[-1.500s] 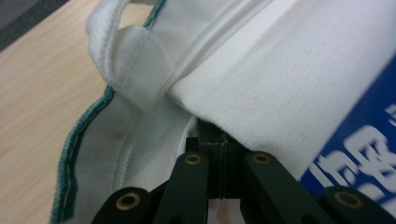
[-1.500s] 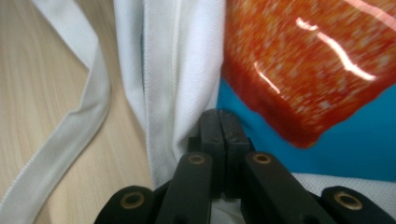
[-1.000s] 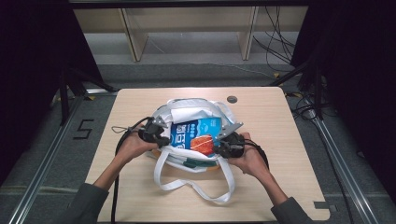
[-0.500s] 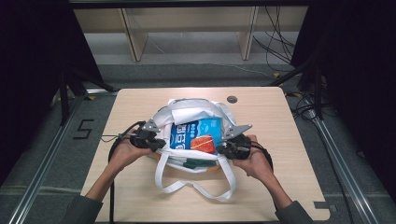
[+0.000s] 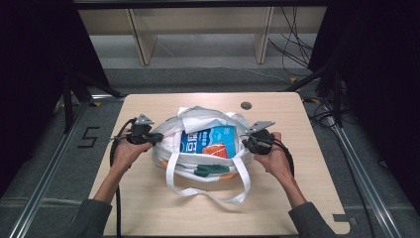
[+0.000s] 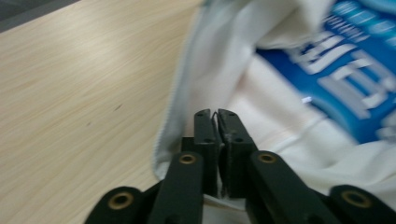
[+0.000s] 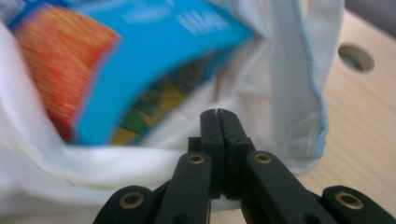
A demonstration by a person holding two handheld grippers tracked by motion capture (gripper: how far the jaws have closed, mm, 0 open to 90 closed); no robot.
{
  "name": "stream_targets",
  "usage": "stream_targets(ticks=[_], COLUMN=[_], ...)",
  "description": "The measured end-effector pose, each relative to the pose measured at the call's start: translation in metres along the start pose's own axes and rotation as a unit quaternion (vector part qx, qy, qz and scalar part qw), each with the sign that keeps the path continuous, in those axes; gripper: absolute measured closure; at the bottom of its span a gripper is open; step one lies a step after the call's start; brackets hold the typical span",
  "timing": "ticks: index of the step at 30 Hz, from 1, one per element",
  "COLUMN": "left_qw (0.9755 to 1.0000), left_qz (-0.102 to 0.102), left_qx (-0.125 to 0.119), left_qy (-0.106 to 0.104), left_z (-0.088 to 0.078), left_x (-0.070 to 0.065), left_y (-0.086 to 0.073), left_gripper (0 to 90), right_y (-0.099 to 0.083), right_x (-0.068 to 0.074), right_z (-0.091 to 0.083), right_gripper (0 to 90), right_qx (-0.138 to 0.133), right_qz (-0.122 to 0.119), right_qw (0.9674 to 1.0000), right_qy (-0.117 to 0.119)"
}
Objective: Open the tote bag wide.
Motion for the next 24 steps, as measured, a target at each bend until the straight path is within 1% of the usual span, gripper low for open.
stream_targets(ticks=[1, 2, 3, 4, 5, 6, 7, 8, 9, 10, 11, 13, 14, 15, 16, 17, 18, 19, 20, 21, 22, 23, 24], left_qw=[0.9998, 0.9993, 0.9996, 0.9997, 0.9996, 0.9995, 0.9992, 0.9992, 0.9988, 0.9987, 0.9984, 0.9978, 0.9969, 0.9964, 0.9957, 0.995, 0.9945, 0.9935, 0.9923, 0.9921, 0.9916, 0.9901, 0.99], left_qz=[-0.018, -0.032, -0.024, -0.019, -0.02, -0.018, -0.018, -0.014, -0.016, -0.011, -0.009, -0.004, -0.011, -0.011, -0.013, -0.012, -0.011, -0.013, -0.018, -0.014, -0.012, -0.02, -0.021], left_qx=[-0.001, -0.007, -0.003, -0.004, -0.01, -0.012, -0.025, -0.028, -0.036, -0.038, -0.041, -0.049, -0.06, -0.065, -0.071, -0.076, -0.08, -0.088, -0.095, -0.095, -0.094, -0.103, -0.105], left_qy=[-0.011, -0.019, -0.016, -0.015, -0.017, -0.022, -0.026, -0.026, -0.03, -0.033, -0.037, -0.045, -0.049, -0.053, -0.058, -0.064, -0.067, -0.072, -0.078, -0.081, -0.088, -0.093, -0.092], left_z=[0.004, 0.005, 0.004, 0.002, 0.0, -0.003, -0.007, -0.01, -0.012, -0.015, -0.018, -0.023, -0.025, -0.028, -0.031, -0.035, -0.038, -0.041, -0.044, -0.046, -0.048, -0.049, -0.05], left_x=[0.004, 0.006, 0.006, 0.003, 0.0, -0.002, -0.005, -0.007, -0.011, -0.014, -0.017, -0.024, -0.028, -0.031, -0.034, -0.037, -0.039, -0.042, -0.046, -0.047, -0.048, -0.052, -0.053], left_y=[-0.003, -0.005, -0.004, -0.002, 0.0, 0.002, 0.004, 0.005, 0.007, 0.008, 0.009, 0.009, 0.01, 0.01, 0.01, 0.01, 0.01, 0.009, 0.008, 0.007, 0.006, 0.005, 0.004], left_gripper=[87.3, 88.5, 88.7, 88.3, 85.9, 82.5, 81.2, 80.3, 79.2, 77.9, 76.8, 73.9, 71.7, 69.7, 67.9, 66.0, 64.0, 62.6, 60.8, 58.8, 57.8, 56.5, 55.2], right_y=[-0.005, -0.009, -0.012, -0.013, -0.011, -0.008, -0.006, -0.002, 0.0, 0.003, 0.006, 0.01, 0.011, 0.012, 0.012, 0.013, 0.013, 0.013, 0.014, 0.014, 0.014, 0.013, 0.014], right_x=[-0.003, -0.006, -0.007, -0.008, -0.009, -0.007, -0.006, -0.004, -0.002, 0.0, 0.003, 0.006, 0.008, 0.009, 0.009, 0.009, 0.011, 0.01, 0.008, 0.01, 0.009, 0.011, 0.009], right_z=[0.006, 0.01, 0.013, 0.013, 0.012, 0.006, 0.001, -0.004, -0.006, -0.013, -0.016, -0.023, -0.025, -0.025, -0.028, -0.029, -0.032, -0.034, -0.034, -0.037, -0.038, -0.041, -0.04], right_gripper=[90.0, 90.0, 90.0, 90.0, 90.0, 90.0, 90.0, 89.9, 89.7, 89.4, 88.6, 88.0, 87.3, 86.4, 85.5, 84.7, 83.6, 82.1, 81.0, 80.0, 78.9, 78.0, 76.7], right_qx=[0.005, 0.01, 0.013, 0.005, 0.002, 0.012, 0.01, 0.0, -0.018, -0.014, -0.025, -0.033, -0.036, -0.048, -0.048, -0.052, -0.047, -0.05, -0.06, -0.065, -0.064, -0.061, -0.074], right_qz=[0.012, 0.017, 0.024, 0.023, 0.014, 0.021, 0.013, 0.016, 0.02, 0.015, 0.014, 0.01, 0.01, 0.002, -0.001, 0.002, 0.014, 0.008, -0.009, 0.004, 0.003, 0.016, -0.002], right_qw=[0.9999, 0.9998, 0.9996, 0.9997, 0.9999, 0.9996, 0.9998, 0.9997, 0.9996, 0.9995, 0.9994, 0.9989, 0.9987, 0.9984, 0.9984, 0.9983, 0.9982, 0.9983, 0.9977, 0.9975, 0.9975, 0.9974, 0.9969], right_qy=[0.001, 0.001, 0.009, 0.009, 0.009, 0.012, 0.012, 0.017, 0.011, 0.022, 0.02, 0.032, 0.035, 0.029, 0.03, 0.028, 0.034, 0.029, 0.03, 0.026, 0.029, 0.034, 0.027])
Point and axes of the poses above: each handheld gripper's, and its own axes: z roughly forward along the jaws, y roughly out of its top, x roughly to its left, the point moved 2 cm from there along z, roughly forward along the jaws, and after that the axes turned 4 degrees about -z, right-handed, at the moved point
